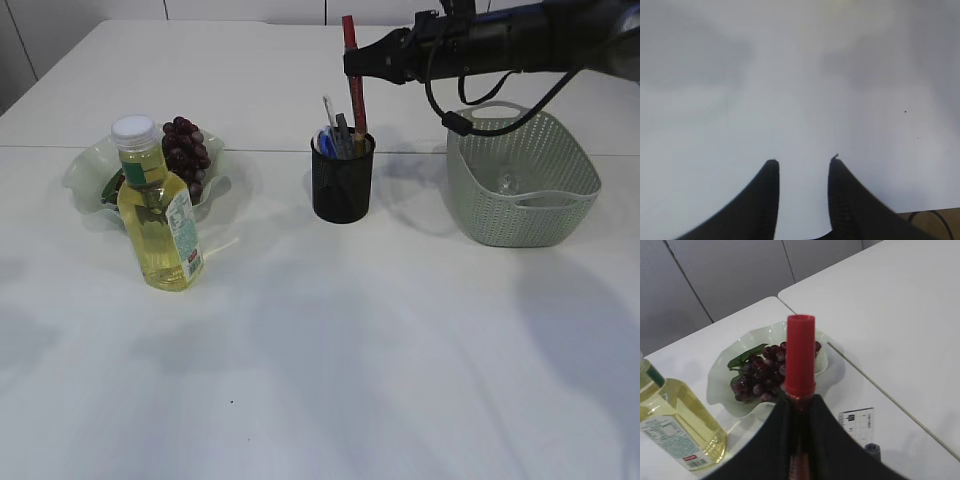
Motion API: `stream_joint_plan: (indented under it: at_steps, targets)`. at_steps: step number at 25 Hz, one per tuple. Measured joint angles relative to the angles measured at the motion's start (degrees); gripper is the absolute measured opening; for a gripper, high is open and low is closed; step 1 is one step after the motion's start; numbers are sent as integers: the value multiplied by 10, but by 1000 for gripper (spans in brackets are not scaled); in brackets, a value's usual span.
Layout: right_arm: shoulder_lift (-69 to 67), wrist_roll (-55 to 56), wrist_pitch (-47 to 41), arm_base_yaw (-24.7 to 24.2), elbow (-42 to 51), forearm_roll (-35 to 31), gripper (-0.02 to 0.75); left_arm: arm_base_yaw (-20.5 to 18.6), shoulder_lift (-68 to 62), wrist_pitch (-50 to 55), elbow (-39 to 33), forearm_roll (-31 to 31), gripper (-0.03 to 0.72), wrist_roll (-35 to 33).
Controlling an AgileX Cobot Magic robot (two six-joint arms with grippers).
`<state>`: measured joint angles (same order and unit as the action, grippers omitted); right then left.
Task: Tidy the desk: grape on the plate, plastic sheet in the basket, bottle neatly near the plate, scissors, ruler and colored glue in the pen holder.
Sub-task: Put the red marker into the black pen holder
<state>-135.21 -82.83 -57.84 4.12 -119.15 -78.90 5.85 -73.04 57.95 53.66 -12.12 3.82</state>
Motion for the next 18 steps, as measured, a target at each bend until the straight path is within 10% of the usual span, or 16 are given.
stream_joint_plan:
  at_steps: [18]
  targets:
    - [-57,-104,13,0,0,-79,169,0,0,1,0,0,246,0]
